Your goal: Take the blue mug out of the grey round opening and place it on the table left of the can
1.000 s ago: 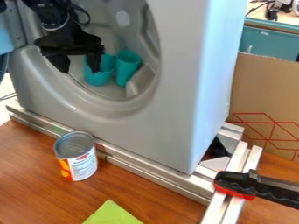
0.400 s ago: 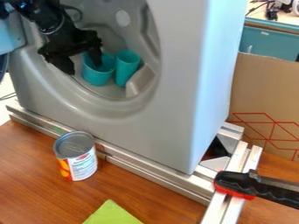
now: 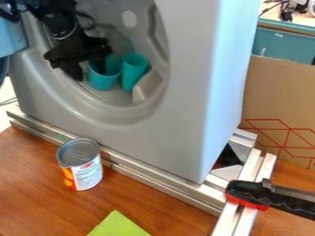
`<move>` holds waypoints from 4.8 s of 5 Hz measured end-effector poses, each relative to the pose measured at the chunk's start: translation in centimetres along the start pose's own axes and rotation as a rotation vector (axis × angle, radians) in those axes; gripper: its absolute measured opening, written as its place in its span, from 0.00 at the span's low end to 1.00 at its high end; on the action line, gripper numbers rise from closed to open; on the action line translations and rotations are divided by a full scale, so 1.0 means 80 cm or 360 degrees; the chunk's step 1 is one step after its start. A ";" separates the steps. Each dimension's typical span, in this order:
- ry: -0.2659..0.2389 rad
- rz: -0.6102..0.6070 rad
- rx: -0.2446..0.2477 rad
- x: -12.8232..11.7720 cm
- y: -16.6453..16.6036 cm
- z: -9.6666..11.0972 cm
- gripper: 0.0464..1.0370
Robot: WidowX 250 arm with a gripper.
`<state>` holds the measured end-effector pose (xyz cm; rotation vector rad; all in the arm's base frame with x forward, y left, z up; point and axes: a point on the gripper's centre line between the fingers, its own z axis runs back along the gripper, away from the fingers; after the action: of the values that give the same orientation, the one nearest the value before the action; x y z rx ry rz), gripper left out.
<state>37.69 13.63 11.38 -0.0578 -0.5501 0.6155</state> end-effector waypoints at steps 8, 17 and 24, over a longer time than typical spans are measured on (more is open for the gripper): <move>0.0327 -0.0023 0.0576 -0.106 0.093 0.102 0.06; 0.0514 0.0212 0.0335 -0.151 0.240 -0.046 0.06; 0.0427 -0.0062 0.0181 -0.100 0.106 0.103 0.96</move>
<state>23.55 15.19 12.84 -0.0217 -0.2558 0.5889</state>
